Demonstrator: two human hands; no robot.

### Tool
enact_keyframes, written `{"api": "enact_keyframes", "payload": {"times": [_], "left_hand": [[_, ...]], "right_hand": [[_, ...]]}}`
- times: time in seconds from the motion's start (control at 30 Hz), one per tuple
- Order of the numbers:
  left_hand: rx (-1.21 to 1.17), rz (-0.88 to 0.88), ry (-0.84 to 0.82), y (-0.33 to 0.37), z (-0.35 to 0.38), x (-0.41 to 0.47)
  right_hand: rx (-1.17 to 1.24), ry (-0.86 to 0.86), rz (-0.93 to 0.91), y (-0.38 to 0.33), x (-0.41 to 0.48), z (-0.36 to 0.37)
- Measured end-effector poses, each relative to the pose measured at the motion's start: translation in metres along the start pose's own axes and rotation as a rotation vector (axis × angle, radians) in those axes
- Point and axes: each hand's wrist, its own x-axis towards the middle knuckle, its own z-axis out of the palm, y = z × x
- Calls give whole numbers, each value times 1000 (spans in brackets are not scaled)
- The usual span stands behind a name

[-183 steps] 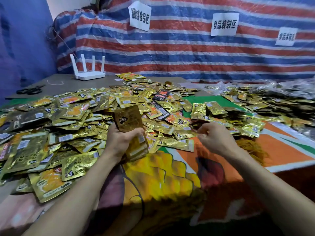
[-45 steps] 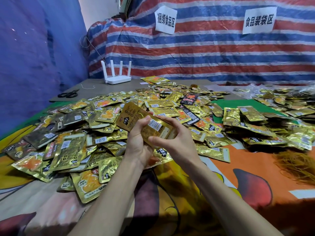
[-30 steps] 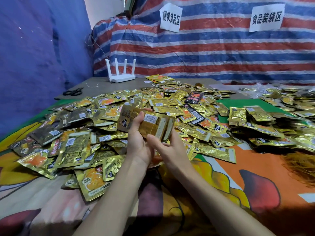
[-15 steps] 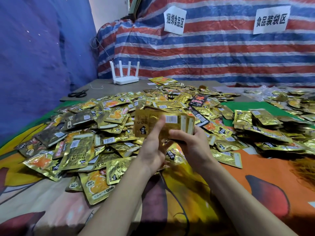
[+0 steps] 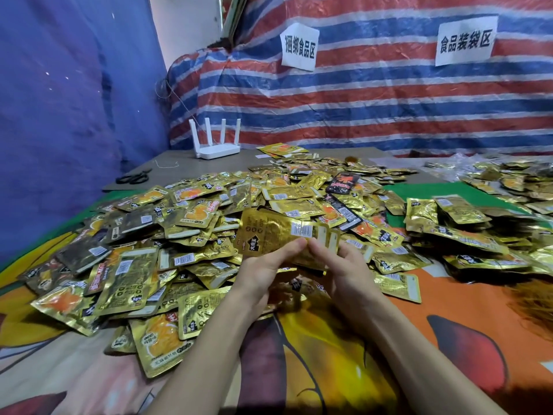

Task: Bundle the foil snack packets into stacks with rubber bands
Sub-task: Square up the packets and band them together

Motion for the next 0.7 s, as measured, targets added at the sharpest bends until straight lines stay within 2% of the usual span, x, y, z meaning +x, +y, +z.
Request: {"api": "enact_keyframes", "payload": {"times": [0.1, 0.2, 0.27, 0.4, 0.47, 0.57, 0.7], "left_hand": [[-31, 32, -48, 5, 0, -2], [-350, 140, -126, 13, -7, -1], [-474, 175, -138, 18, -12, -2], [-339, 302, -40, 16, -6, -1], [-258, 396, 68, 14, -3, 0], [-89, 504, 204, 8, -5, 6], [73, 539, 228, 7, -9, 7]], "right_hand": [[62, 8, 31, 0, 0, 0], [50, 13, 61, -4, 2, -1], [80, 6, 119, -4, 2, 2], [112, -18, 218, 0, 5, 6], [138, -12, 236, 1, 5, 5], [74, -23, 188, 1, 4, 3], [73, 44, 167, -2, 2, 4]]}}
